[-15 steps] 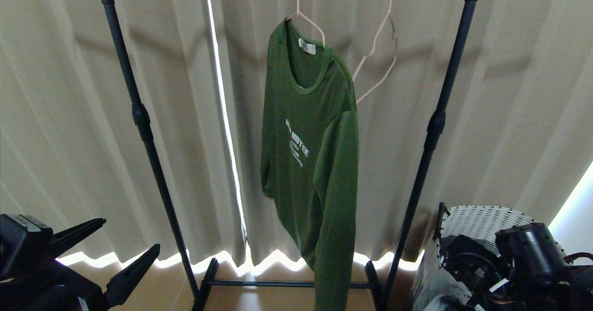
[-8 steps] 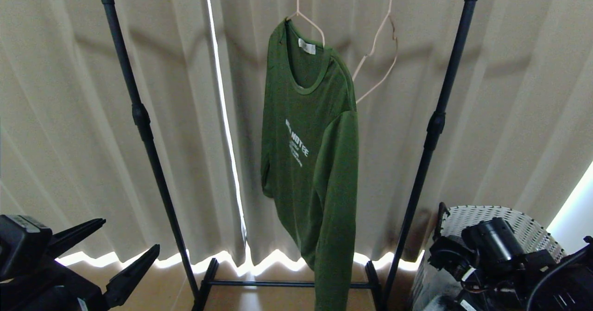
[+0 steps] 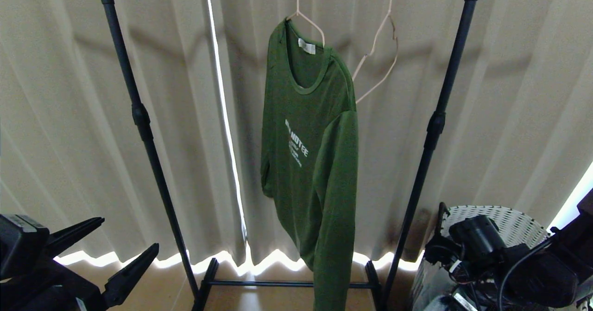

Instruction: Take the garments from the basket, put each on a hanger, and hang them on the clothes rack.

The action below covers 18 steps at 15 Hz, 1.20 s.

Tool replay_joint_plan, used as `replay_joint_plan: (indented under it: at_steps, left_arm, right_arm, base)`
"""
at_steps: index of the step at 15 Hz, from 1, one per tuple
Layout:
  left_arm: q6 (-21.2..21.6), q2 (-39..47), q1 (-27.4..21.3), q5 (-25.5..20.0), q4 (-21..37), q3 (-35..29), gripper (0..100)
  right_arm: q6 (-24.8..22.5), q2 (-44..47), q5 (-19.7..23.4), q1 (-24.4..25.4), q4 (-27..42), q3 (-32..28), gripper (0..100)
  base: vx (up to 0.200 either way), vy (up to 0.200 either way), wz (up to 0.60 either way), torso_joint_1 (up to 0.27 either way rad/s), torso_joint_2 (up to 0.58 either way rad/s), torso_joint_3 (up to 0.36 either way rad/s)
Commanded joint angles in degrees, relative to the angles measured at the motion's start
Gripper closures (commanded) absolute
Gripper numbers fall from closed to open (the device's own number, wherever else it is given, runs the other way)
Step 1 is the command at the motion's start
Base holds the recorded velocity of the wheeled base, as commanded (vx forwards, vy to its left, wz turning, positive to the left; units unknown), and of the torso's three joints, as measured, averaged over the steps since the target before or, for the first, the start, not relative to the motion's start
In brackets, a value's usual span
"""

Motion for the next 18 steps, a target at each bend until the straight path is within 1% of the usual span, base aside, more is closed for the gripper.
replay_joint_plan:
  at_steps: [1,3,5,9,11,13,14,15,17,18]
  left_arm:
    - [-0.01,-0.02,-0.02,0.01,-0.03,0.00,0]
    - [-0.01,-0.02,-0.02,0.01,-0.03,0.00,0]
    - [-0.10,-0.02,0.07,0.09,-0.03,0.00,0]
    - [-0.10,0.33,0.07,0.09,-0.03,0.09,0]
    - [-0.10,0.51,0.07,0.09,0.06,0.27,0]
    - [-0.10,0.42,0.16,0.09,0.06,0.27,0]
    - [-0.10,0.16,0.07,0.09,0.06,0.27,0]
    - [-0.10,-0.02,0.07,0.09,0.06,0.35,0]
    - [-0.01,-0.19,0.07,0.09,0.06,0.44,0]
    - [-0.01,-0.28,0.07,0.09,0.06,0.44,0]
  right_arm:
    - [0.01,0.00,0.01,-0.13,-0.02,0.14,100]
    - [0.10,-0.70,0.01,-0.05,-0.10,0.05,100]
    - [0.10,-5.01,0.19,0.13,-0.10,0.58,100]
    - [0.10,-20.47,0.89,0.39,0.51,1.19,100]
    - [0.54,-26.54,1.68,0.48,-0.19,0.58,100]
    - [2.30,-30.85,5.20,0.48,-0.19,-0.57,100]
    - [3.18,-34.01,8.98,0.48,-0.19,-1.71,100]
    - [3.71,-36.21,11.17,0.48,-0.19,-2.94,100]
    - [4.06,-38.49,12.58,0.48,-0.19,-5.40,100]
    - [4.14,-38.58,12.58,0.48,-0.19,-5.49,100]
  base:
    - [0.000,0.000,0.00,0.000,0.00,0.000]
    - [0.000,0.000,0.00,0.000,0.00,0.000]
    - [0.000,0.000,0.00,0.000,0.00,0.000]
    - [0.000,0.000,0.00,0.000,0.00,0.000]
    - [0.000,0.000,0.00,0.000,0.00,0.000]
    - [0.000,0.000,0.00,0.000,0.00,0.000]
    - [0.000,0.000,0.00,0.000,0.00,0.000]
    - [0.000,0.000,0.00,0.000,0.00,0.000]
    - [-0.200,0.000,0.00,-0.007,0.00,0.002]
    - [-0.200,0.000,0.00,0.002,0.01,-0.002]
